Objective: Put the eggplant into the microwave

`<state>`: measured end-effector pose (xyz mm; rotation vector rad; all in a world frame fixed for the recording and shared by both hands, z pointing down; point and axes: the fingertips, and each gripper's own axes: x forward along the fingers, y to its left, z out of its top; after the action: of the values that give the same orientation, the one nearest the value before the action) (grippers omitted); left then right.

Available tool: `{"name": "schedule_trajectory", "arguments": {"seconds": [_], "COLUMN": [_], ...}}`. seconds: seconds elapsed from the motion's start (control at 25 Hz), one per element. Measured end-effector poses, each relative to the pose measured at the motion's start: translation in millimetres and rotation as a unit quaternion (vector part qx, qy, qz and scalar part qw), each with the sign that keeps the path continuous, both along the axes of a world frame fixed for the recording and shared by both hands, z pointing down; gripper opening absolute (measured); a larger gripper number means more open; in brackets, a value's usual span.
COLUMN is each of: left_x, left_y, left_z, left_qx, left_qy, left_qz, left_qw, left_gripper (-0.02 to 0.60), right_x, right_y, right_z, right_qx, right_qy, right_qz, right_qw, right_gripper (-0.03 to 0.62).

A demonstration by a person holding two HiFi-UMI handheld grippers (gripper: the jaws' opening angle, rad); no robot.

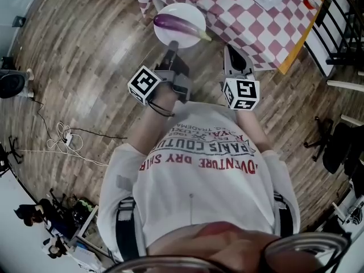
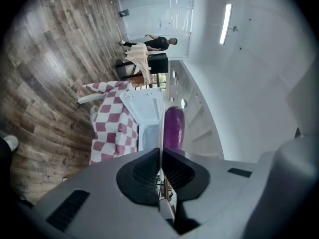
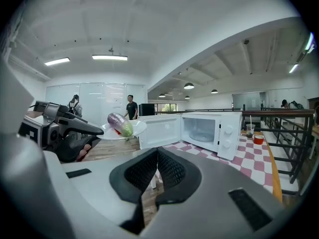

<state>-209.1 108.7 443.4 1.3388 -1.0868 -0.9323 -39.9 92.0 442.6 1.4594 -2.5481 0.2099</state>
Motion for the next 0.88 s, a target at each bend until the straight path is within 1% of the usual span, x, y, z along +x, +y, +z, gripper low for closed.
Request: {"name": "schedule_trajectory", "arguments": {"seconds": [0.12,0.24,0.4,0.56,0.76,0.88], "left_x": [-25.6,-34.8,-31.3,-22.1,-10.8,-4.7], "left_y": [-17.4,-31.3,-54.1,-85.6,-141.6,-178.4], "left_z": [4.7,13.2,26.4,27.7,21.9,23.6], "left_qx": [-0.004,-0.013,-0.028,-0.029,-0.026,-0.031], "left_qy": [0.002,0.014,0.027,0.024,0.012,0.013], "left_qz": [0.005,0.011,0.026,0.038,0.047,0.049], "left_qw": [1.0000,0.9998,0.9989,0.9985,0.9985,0.9982], "left_gripper": [0.035,0.035,0.035,0.035,0.035,0.035], "right_x": [-23.7,-33.8,-33.9,-32.2,-24.1,-17.7], "right_y": [-16.5,-29.7,-53.1,-84.5,-136.6,-171.4], "right_z": [1.6,6.3,15.3,20.3,21.9,21.2], "right_qx": [-0.004,-0.011,-0.018,-0.017,-0.018,-0.016], "right_qy": [0.005,0.010,0.014,0.007,-0.001,0.002], "right_qz": [0.004,0.009,0.019,0.022,0.023,0.024], "right_qw": [1.000,1.000,1.000,1.000,1.000,1.000], "right_gripper": [0.026,0.026,0.026,0.026,0.026,0.026]}}
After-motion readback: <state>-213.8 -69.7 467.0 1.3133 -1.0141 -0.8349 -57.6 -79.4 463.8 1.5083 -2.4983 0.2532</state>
